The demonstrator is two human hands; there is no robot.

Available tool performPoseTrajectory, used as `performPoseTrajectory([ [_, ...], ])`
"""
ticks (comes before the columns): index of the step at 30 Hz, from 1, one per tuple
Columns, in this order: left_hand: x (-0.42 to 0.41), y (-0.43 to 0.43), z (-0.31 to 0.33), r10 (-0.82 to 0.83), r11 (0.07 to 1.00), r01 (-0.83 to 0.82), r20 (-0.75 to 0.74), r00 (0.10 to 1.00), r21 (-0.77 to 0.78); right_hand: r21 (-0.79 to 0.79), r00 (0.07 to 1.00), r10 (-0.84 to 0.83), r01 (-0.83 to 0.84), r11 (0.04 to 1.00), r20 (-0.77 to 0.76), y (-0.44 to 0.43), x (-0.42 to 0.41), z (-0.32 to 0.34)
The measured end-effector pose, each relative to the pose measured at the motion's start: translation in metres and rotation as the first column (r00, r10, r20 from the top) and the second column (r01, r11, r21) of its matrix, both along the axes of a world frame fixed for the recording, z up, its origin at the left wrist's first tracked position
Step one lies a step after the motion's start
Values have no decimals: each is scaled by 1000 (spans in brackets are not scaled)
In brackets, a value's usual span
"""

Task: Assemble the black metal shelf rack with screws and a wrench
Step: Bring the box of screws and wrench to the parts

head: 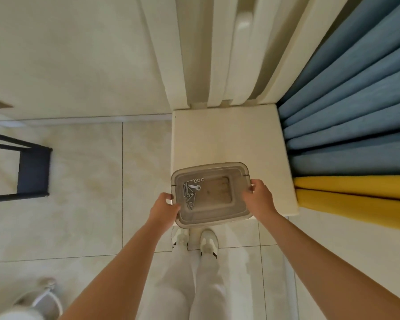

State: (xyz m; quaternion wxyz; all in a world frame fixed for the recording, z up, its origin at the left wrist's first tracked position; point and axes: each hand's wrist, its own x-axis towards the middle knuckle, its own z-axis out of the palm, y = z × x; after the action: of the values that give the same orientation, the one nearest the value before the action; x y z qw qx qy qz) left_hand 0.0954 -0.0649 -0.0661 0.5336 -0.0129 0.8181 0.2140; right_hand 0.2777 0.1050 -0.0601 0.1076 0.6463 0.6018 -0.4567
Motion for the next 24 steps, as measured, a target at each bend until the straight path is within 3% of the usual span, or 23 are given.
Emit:
performPoseTrajectory([
  [5, 3, -10, 25, -11, 1000, 13, -77, 997, 25, 8, 999, 11, -11, 1000, -32, 4, 3, 24],
  [10, 0, -23, 73, 199, 969, -168, -173, 964, 180, 33, 986, 1, 4, 999, -166, 1, 0, 63],
  [18, -3, -63, 176, 431, 876, -272, -395, 811, 398, 73, 929, 68, -44, 996, -363, -31, -25, 141],
  [24, 3, -121, 242, 569, 806, -342, -472, 673, 484, 83, 885, 154, -131, 988, -440, -73, -50, 198],
])
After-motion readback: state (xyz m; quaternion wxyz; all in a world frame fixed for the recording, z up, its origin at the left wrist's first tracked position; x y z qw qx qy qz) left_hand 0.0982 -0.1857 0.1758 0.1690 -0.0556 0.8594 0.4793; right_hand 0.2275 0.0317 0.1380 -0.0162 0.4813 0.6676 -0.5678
